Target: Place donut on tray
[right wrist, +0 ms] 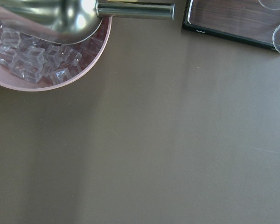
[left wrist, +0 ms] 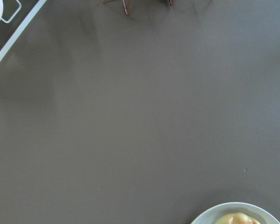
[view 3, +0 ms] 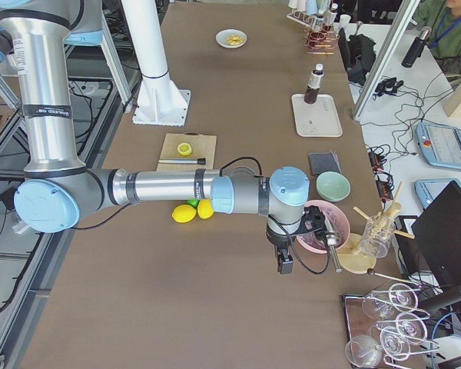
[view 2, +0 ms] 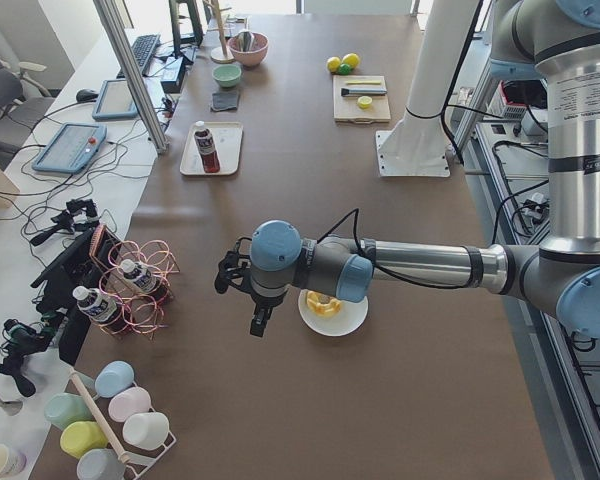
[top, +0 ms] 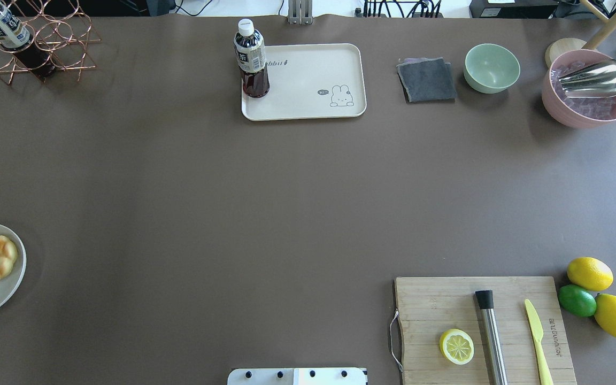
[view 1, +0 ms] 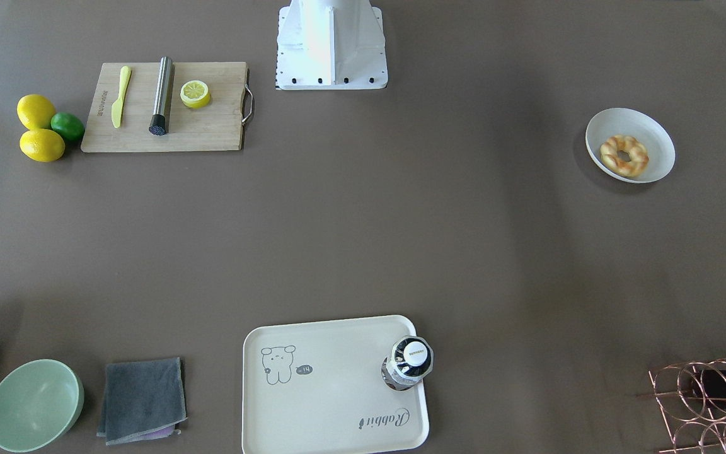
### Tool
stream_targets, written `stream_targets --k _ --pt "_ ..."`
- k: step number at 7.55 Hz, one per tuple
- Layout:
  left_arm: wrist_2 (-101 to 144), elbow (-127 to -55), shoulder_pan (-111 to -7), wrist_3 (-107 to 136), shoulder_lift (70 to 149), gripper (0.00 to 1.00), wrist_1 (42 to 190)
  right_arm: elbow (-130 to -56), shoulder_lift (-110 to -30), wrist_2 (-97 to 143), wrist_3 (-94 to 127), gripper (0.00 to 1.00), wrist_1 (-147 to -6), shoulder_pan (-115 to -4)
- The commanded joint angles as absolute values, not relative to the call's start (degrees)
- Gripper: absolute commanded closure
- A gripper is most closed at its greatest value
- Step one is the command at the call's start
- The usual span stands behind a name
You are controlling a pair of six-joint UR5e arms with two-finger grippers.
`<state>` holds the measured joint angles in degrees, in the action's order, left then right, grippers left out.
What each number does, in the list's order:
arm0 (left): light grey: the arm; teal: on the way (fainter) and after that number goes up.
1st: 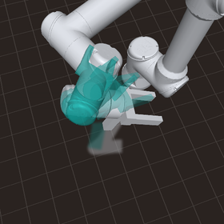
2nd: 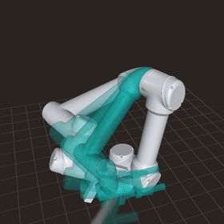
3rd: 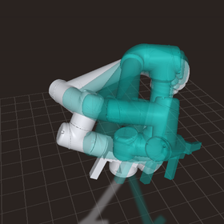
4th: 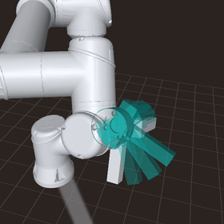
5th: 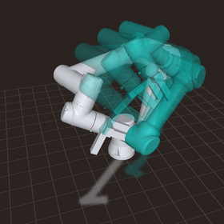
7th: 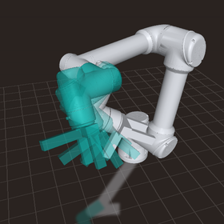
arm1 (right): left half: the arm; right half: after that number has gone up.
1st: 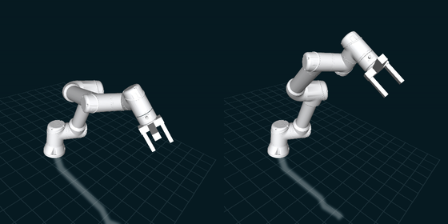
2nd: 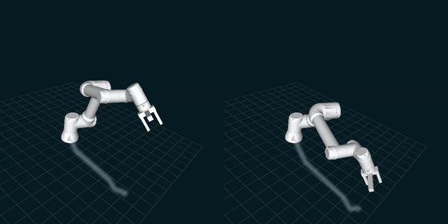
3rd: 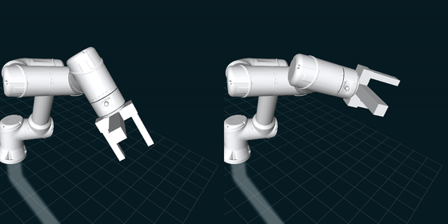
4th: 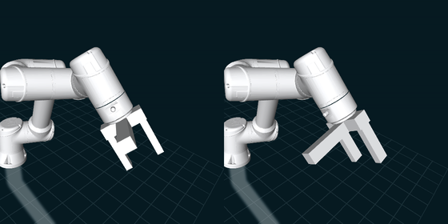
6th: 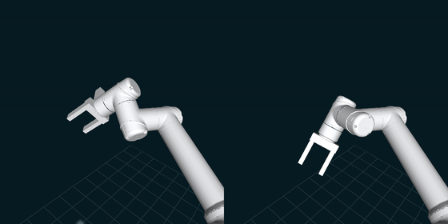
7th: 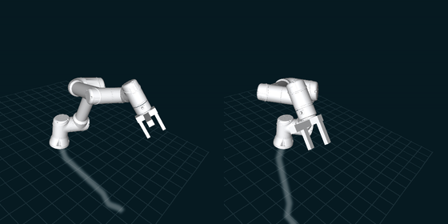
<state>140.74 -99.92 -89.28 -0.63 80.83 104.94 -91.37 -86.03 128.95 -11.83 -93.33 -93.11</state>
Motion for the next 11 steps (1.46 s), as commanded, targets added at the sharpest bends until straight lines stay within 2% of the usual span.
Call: stream_targets --k 1,3,6,11 --pt "141.42 -98.44 -84.83 4.63 75.0 0.02 112.38 -91.41 -86.92 128.41 -11.78 0.0 -93.25 -92.29" --pt "140.81 -95.56 -79.4 15.15 71.82 0.03 124.38 -91.32 -87.1 128.23 -10.56 0.0 -93.25 -91.59" --pt "137.46 -82.38 -71.82 30.28 71.19 0.03 151.11 -90.97 -90.34 127.97 -5.4 0.0 -85.37 -90.44" --pt "136.14 -80.51 -66.46 33.38 71.19 0.18 155.82 -90.97 -91.49 128.41 -4.39 0.0 -83.23 -89.91"
